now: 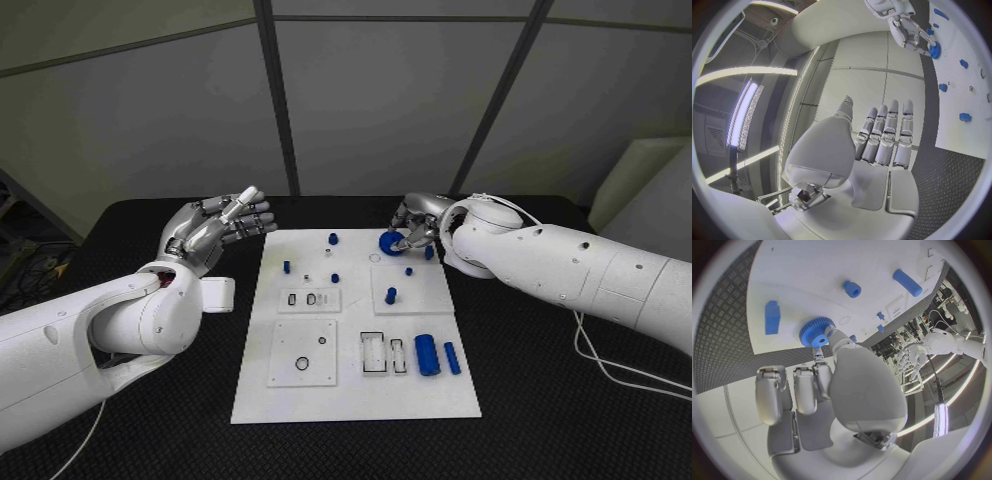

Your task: Assemble the parts on the task board

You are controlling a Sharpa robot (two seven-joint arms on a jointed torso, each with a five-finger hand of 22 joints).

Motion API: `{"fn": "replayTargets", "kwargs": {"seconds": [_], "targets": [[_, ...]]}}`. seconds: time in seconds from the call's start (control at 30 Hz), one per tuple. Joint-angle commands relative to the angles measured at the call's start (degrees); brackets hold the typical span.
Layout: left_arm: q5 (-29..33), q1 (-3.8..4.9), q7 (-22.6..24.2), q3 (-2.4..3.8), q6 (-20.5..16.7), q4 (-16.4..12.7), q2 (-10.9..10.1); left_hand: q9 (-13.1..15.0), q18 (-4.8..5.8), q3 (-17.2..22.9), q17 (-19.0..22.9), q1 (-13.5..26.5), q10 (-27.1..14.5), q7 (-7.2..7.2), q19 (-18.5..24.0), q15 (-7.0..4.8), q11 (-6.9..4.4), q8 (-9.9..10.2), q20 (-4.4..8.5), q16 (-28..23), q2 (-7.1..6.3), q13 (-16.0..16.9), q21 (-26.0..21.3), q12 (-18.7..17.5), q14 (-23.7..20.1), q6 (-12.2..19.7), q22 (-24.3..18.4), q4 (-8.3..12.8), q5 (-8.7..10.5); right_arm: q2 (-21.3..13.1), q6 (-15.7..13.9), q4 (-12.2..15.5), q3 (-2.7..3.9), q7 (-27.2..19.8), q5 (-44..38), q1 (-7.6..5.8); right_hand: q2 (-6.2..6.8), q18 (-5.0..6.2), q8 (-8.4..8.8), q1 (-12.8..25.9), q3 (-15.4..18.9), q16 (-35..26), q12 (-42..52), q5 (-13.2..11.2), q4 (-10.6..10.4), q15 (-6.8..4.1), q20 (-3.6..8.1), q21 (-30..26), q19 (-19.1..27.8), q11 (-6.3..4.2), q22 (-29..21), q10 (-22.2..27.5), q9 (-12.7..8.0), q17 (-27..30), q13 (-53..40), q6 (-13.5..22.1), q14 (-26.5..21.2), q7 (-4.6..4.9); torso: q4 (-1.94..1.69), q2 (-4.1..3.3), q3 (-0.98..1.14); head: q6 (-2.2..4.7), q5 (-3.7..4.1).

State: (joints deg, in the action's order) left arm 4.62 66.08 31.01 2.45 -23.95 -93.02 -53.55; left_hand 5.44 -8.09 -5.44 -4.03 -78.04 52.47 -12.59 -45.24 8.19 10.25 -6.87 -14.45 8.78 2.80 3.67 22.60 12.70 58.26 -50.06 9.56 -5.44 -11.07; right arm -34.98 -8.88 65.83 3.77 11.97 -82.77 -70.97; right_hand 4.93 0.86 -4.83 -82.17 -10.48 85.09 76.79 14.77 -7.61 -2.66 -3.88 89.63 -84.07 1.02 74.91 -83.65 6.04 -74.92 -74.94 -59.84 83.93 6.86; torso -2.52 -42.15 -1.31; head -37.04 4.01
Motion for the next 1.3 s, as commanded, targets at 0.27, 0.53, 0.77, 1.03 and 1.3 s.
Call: {"fn": "replayTargets", "kwargs": {"seconds": [0.27,0.53,0.77,1.03,1.3], "targets": [[-0.4,0.09,0.1,0.06,0.7,-0.1,-0.1,-0.1,-2.32,0.1,0.1,-0.3,0.3,-0.03,-0.4,0.16,0.06,0.2,-0.01,-0.3,0.21,-0.1,0.2,-0.3,0.1,-0.6,-0.1,0.4,-0.17,-0.2,-8.6,5.7,0.06,-1.9,-4.7,-0.17,-0.38,-0.86,-0.30,0.9,-0.2,0.3,0.7,0.4,0.6,-0.53,0.50,0.4,-5.9,-0.31,15.1,-0.8,1.0,-4.5,-4.4,-2.3,3.8,-1.42,-0.04,0.00,-0.06,0.29,-0.27],[-0.4,0.10,0.1,0.06,0.7,-0.2,0.0,-0.1,-2.32,0.1,0.1,-0.3,0.3,-0.03,-0.4,0.16,0.06,0.2,-0.01,-0.3,0.21,-0.1,0.2,-0.3,0.1,-0.6,-0.1,0.4,-0.17,3.5,-9.6,6.4,0.04,-0.5,-7.9,-0.18,-0.26,-0.86,-0.24,1.1,-0.2,0.2,0.5,0.4,0.6,-0.57,0.53,0.4,-5.9,-0.34,15.1,-0.7,1.1,-4.3,-4.3,-2.4,3.8,-1.45,-0.13,0.00,-0.12,0.21,-0.74],[-0.4,0.11,0.1,0.07,0.8,-0.2,0.1,-0.1,-2.32,0.1,0.1,-0.3,0.3,-0.03,-0.4,0.16,0.06,0.2,-0.01,-0.3,0.21,-0.1,0.2,-0.3,0.1,-0.6,-0.1,0.4,-0.17,7.7,-9.2,4.0,-0.62,-0.1,-8.8,-0.15,-0.29,-0.86,-0.24,1.1,-0.2,0.2,0.5,0.4,0.6,-0.58,0.55,0.4,-5.9,-0.35,15.1,-0.7,1.1,-4.3,-4.3,-2.5,3.8,-1.46,-0.10,-0.05,-0.05,0.19,-0.96],[-0.4,0.12,0.0,0.07,0.8,-0.1,0.3,-0.1,-2.32,0.1,0.1,-0.3,0.3,-0.03,-0.4,0.16,0.06,0.2,-0.01,-0.3,0.21,-0.1,0.2,-0.3,0.1,-0.6,-0.1,0.4,-0.17,11.0,-8.1,1.4,-1.55,-0.1,-9.2,0.07,-0.34,-0.86,-0.18,1.3,-0.3,0.2,0.4,0.4,0.6,-0.60,0.57,0.4,-5.9,-0.36,15.1,-0.6,1.1,-4.2,-4.2,-2.4,3.8,-1.46,-0.10,-0.04,-0.05,-0.03,-1.16],[-0.4,0.14,0.0,0.08,0.9,-0.1,0.3,-0.1,-2.32,0.1,0.1,-0.3,0.3,-0.03,-0.4,0.16,0.06,0.2,-0.01,-0.3,0.21,-0.1,0.2,-0.3,0.1,-0.6,-0.1,0.4,-0.17,12.3,-6.6,-0.1,-1.89,0.2,-10.2,0.31,-0.34,-0.86,-0.06,1.5,-0.3,0.1,0.3,0.4,0.6,-0.62,0.60,0.4,-5.9,-0.35,15.1,-0.6,1.1,-4.1,-4.2,-2.4,3.8,-1.44,0.05,-0.05,0.03,-0.16,-1.31]]}}
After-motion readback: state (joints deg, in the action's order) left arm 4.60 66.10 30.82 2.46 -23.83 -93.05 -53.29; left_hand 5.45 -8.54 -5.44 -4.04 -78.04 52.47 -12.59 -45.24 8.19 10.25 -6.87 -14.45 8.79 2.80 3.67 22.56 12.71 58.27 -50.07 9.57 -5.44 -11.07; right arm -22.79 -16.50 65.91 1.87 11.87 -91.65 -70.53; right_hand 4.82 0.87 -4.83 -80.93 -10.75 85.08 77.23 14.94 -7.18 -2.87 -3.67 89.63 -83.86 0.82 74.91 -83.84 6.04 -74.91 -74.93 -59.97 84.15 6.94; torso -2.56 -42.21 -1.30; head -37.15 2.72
